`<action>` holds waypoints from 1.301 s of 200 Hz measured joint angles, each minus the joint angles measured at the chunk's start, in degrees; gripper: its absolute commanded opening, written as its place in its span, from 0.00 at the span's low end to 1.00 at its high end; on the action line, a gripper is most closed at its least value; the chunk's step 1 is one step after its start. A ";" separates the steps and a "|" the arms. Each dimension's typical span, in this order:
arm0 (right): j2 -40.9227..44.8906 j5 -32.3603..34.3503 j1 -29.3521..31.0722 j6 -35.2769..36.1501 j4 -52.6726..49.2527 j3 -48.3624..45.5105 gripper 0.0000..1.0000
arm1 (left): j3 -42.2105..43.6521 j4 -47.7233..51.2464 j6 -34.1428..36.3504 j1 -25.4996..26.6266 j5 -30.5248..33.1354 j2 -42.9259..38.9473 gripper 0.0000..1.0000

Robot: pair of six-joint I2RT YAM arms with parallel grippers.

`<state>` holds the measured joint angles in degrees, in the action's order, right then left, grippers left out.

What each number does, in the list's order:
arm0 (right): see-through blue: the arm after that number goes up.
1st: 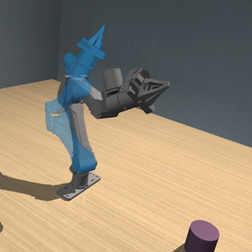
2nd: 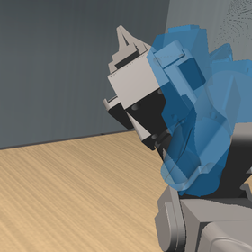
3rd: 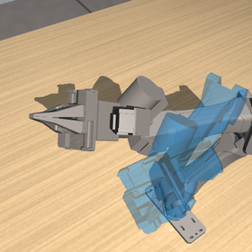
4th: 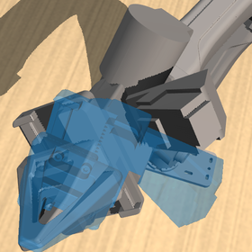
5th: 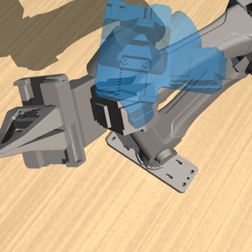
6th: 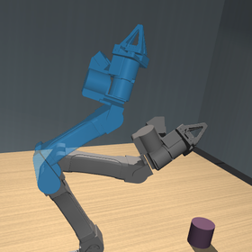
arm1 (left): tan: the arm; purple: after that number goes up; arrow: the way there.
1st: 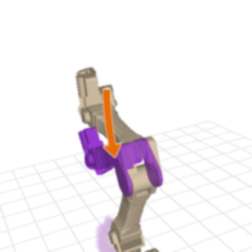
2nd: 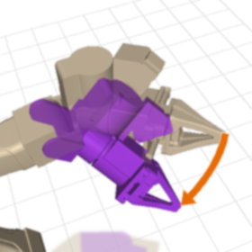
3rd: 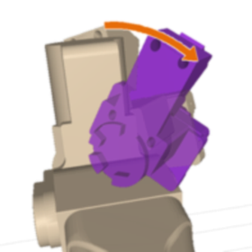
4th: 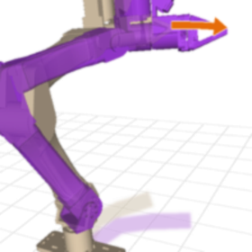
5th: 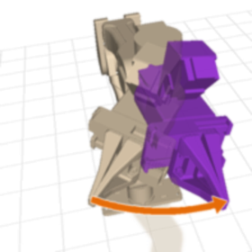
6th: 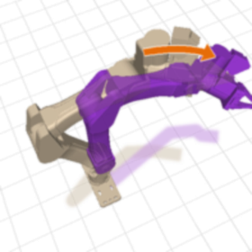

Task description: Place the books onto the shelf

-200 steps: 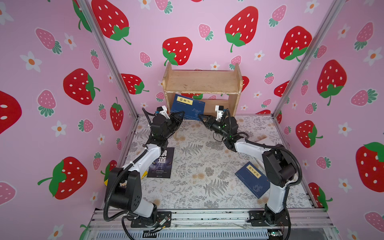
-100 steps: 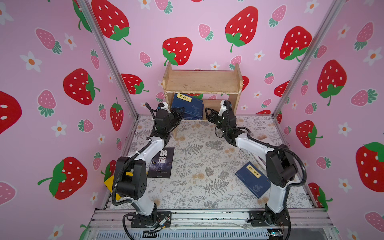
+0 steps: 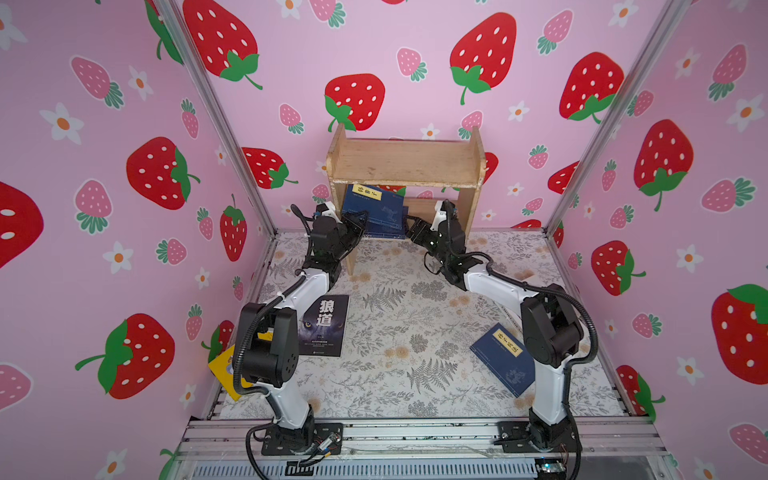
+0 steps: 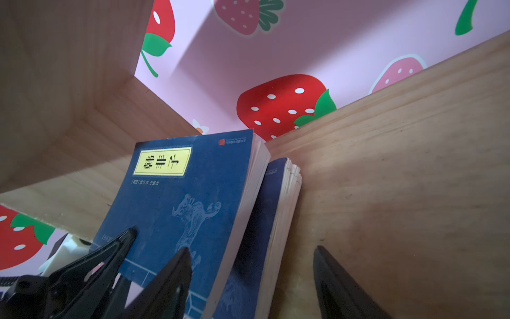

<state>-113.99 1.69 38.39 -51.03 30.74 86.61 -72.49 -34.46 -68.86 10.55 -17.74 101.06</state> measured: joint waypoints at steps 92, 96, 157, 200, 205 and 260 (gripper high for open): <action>-1.77 -0.66 1.09 -3.21 2.60 0.63 0.70 | -0.20 0.00 0.33 0.00 -0.87 0.31 0.00; -1.99 -0.68 1.22 -3.21 2.58 0.85 0.70 | -0.20 0.00 0.33 0.00 -0.87 0.31 0.00; -2.54 0.02 2.01 -3.30 2.54 1.33 0.70 | -0.22 0.55 1.46 0.39 -3.82 0.37 0.00; -2.54 0.92 1.95 -3.06 2.62 1.33 0.70 | -0.33 2.25 3.17 0.98 -5.90 0.37 0.00; -2.54 1.03 1.95 -3.06 2.62 1.33 0.70 | -0.50 2.51 3.19 0.98 -6.01 0.42 0.00; -2.54 2.03 1.95 -2.38 2.56 1.33 0.67 | -1.64 4.52 3.13 1.11 -5.81 1.27 0.48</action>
<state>-116.53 3.73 40.34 -53.41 33.30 87.94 -74.13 -29.93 -65.73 11.66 -23.55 102.32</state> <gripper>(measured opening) 0.674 0.380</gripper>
